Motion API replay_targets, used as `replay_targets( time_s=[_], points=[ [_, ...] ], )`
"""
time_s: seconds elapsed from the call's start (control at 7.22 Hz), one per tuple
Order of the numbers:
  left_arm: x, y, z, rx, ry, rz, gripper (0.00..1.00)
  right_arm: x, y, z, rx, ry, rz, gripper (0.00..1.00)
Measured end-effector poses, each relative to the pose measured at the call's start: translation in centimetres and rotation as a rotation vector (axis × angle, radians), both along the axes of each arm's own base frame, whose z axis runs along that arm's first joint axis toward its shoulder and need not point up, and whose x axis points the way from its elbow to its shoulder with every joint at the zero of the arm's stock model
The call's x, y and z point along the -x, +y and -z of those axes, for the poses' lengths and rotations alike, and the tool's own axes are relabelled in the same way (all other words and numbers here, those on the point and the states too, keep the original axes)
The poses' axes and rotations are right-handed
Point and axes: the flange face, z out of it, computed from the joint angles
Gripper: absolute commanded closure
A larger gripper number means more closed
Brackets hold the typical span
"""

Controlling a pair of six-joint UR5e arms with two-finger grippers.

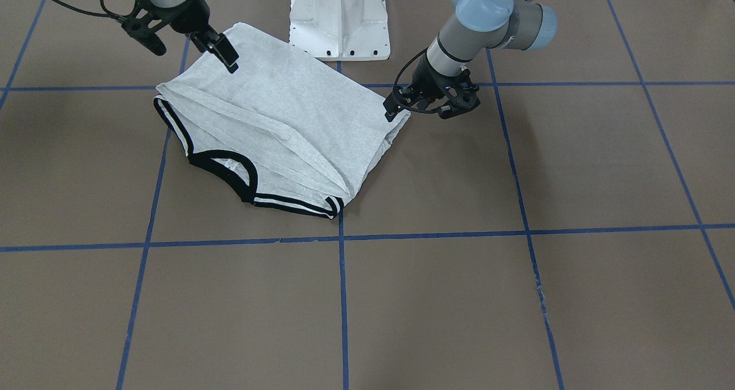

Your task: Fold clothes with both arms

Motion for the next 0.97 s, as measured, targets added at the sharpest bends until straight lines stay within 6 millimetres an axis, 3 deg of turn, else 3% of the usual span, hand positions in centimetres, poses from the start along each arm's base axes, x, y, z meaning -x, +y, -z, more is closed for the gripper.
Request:
replay_targets(
  time_s=[0.28, 0.55, 0.83, 0.97],
  points=[
    [-2.1, 2.2, -1.0, 0.018, -0.043, -0.001, 0.23, -0.6, -2.9, -0.7, -0.034, 0.017, -0.042, 0.00],
    [-2.9, 2.9, -1.6, 0.019, -0.060, -0.001, 0.38, -0.4, -3.6, -1.3, -0.036, 0.031, -0.050, 0.00],
    [-3.5, 3.2, -2.2, 0.022, -0.090, 0.003, 0.66, -0.3, -3.7, -1.4, -0.033, 0.033, -0.049, 0.00],
    [-3.5, 3.3, -2.7, 0.026, -0.114, 0.007, 1.00, -0.2, -3.7, -1.4, -0.030, 0.032, -0.048, 0.00]
  ],
)
